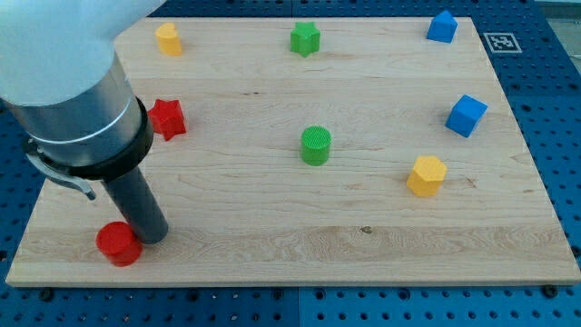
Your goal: Place the arm to the bottom center of the board
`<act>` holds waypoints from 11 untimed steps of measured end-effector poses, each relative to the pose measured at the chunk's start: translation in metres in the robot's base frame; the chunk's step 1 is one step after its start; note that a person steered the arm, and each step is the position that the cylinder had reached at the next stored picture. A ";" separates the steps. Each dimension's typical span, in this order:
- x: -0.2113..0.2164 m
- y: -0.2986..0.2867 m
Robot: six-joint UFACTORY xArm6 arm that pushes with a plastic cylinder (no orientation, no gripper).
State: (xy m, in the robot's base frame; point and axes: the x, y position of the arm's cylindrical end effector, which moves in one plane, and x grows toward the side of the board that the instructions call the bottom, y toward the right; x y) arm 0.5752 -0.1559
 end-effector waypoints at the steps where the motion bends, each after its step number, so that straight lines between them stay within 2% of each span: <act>1: 0.000 0.000; 2: -0.003 0.003; 4: -0.009 0.073; 6: -0.009 0.120; 9: 0.003 0.120; 11: 0.003 0.154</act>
